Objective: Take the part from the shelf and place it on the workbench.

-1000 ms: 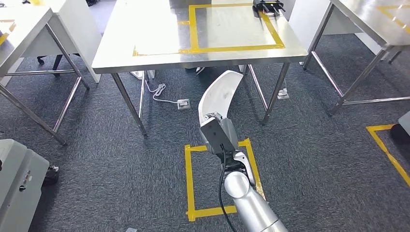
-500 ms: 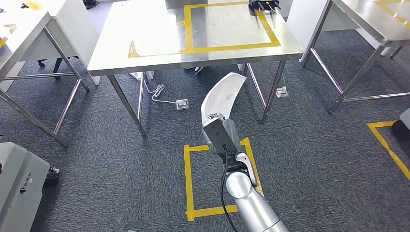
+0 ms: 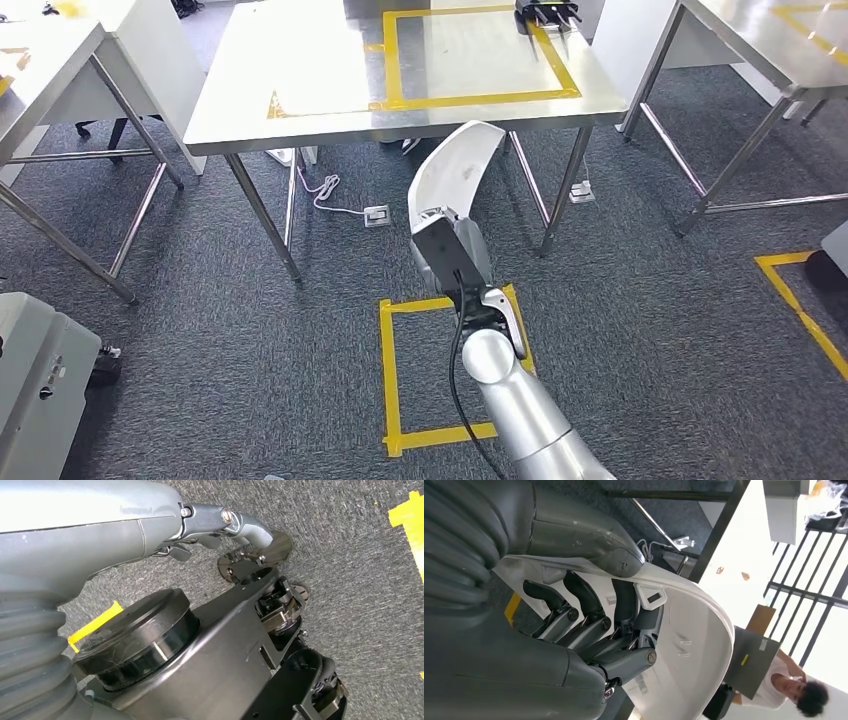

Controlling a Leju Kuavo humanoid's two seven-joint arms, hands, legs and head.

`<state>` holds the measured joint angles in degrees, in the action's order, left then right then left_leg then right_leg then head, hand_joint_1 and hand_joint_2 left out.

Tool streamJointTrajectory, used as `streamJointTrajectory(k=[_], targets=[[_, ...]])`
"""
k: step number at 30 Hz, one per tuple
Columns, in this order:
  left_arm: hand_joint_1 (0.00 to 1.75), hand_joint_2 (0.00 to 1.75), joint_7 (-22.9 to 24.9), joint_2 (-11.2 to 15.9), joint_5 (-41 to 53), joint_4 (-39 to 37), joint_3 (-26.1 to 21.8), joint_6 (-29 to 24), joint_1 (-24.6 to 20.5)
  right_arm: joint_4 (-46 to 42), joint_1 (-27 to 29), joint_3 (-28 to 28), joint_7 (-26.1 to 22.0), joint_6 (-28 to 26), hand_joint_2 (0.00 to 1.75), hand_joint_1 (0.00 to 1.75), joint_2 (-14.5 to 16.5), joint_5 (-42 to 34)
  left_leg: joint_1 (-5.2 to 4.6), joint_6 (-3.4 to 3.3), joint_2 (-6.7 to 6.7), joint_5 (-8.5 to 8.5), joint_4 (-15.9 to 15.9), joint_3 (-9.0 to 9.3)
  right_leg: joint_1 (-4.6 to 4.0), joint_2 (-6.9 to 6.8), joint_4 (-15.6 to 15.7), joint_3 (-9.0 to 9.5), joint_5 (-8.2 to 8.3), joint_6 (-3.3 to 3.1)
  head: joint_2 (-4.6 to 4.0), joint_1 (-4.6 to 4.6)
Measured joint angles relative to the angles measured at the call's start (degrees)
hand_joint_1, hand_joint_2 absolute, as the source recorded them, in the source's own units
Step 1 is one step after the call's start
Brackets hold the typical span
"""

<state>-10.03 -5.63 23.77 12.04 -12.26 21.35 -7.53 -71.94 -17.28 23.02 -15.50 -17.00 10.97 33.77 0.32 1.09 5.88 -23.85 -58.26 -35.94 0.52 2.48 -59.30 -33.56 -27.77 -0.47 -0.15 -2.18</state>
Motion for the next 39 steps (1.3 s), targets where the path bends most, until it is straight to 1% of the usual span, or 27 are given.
streamJointTrajectory(k=[5,8,10,13,16,20,23,28,32,39], targets=[[0.0,1.75,0.9,-0.2,1.1,0.0,0.0,0.0,-1.1,6.7,-9.6,-1.8,1.4,2.1,1.75,1.75,0.8,-3.5,0.0,-0.06,-0.01,0.13,-0.1,-0.04,0.0,0.01,0.0,-0.02,0.15,0.08,0.0,0.0],[0.0,1.75,1.8,-0.3,1.9,0.0,0.0,0.0,-1.8,13.8,-17.0,-3.9,2.4,2.5,1.75,1.75,0.9,-5.0,0.0,-0.09,-0.03,0.19,-0.1,-0.07,0.01,0.03,0.0,-0.03,0.23,0.16,0.0,-0.01],[0.0,1.75,2.3,-0.5,2.5,0.0,0.0,0.0,-2.4,19.7,-22.2,-5.2,3.4,1.7,1.75,1.75,1.0,-4.8,0.0,-0.11,-0.03,0.23,-0.1,-0.1,0.02,0.04,0.0,-0.04,0.27,0.2,0.0,-0.01],[0.0,1.75,2.8,-0.8,3.0,0.0,0.0,0.0,-3.0,28.4,-29.4,-6.5,5.4,-1.2,1.75,1.75,1.1,-2.3,0.0,-0.11,-0.02,0.27,-0.2,-0.15,0.03,0.05,0.0,-0.07,0.32,0.26,0.0,-0.01],[0.0,1.75,3.1,-1.0,3.4,0.0,0.0,0.0,-3.4,36.2,-36.1,-6.8,9.3,-4.4,1.75,1.75,1.0,3.0,0.0,-0.1,-0.03,0.29,-0.2,-0.21,0.04,0.06,0.0,-0.13,0.35,0.27,0.0,0.0],[0.0,1.75,3.2,-1.1,3.5,-0.1,0.0,0.0,-3.7,43.8,-43.0,-6.6,14.5,-5.4,1.75,1.75,0.8,9.7,0.0,-0.1,-0.02,0.29,-0.3,-0.25,0.04,0.06,0.0,-0.16,0.35,0.28,0.0,-0.01],[0.0,1.75,3.2,-1.2,3.5,-0.1,0.0,0.0,-3.7,47.2,-46.1,-6.1,16.4,-5.3,1.75,1.75,0.4,11.7,0.0,-0.1,-0.02,0.28,-0.3,-0.29,0.05,0.06,0.0,-0.19,0.35,0.28,0.0,-0.01],[0.0,1.75,2.9,-1.2,3.4,-0.1,0.0,0.0,-3.6,50.5,-48.4,-5.8,19.3,-4.8,1.75,1.75,0.1,13.2,0.0,-0.1,-0.03,0.28,-0.3,-0.33,0.05,0.06,0.0,-0.21,0.35,0.28,0.0,-0.01],[0.0,1.75,2.8,-1.1,3.4,-0.2,0.0,0.0,-3.5,51.9,-48.7,-5.5,19.5,-3.9,1.75,1.75,0.1,14.4,0.01,-0.1,-0.03,0.28,-0.3,-0.33,0.04,0.06,0.0,-0.21,0.35,0.28,0.0,-0.01],[0.0,1.75,2.8,-1.1,4.2,-0.3,0.0,0.0,-3.4,53.3,-48.6,-5.3,18.9,-4.6,1.75,1.75,-0.3,15.2,0.01,-0.1,-0.03,0.28,-0.3,-0.34,0.04,0.06,0.0,-0.23,0.35,0.28,0.0,-0.01]])
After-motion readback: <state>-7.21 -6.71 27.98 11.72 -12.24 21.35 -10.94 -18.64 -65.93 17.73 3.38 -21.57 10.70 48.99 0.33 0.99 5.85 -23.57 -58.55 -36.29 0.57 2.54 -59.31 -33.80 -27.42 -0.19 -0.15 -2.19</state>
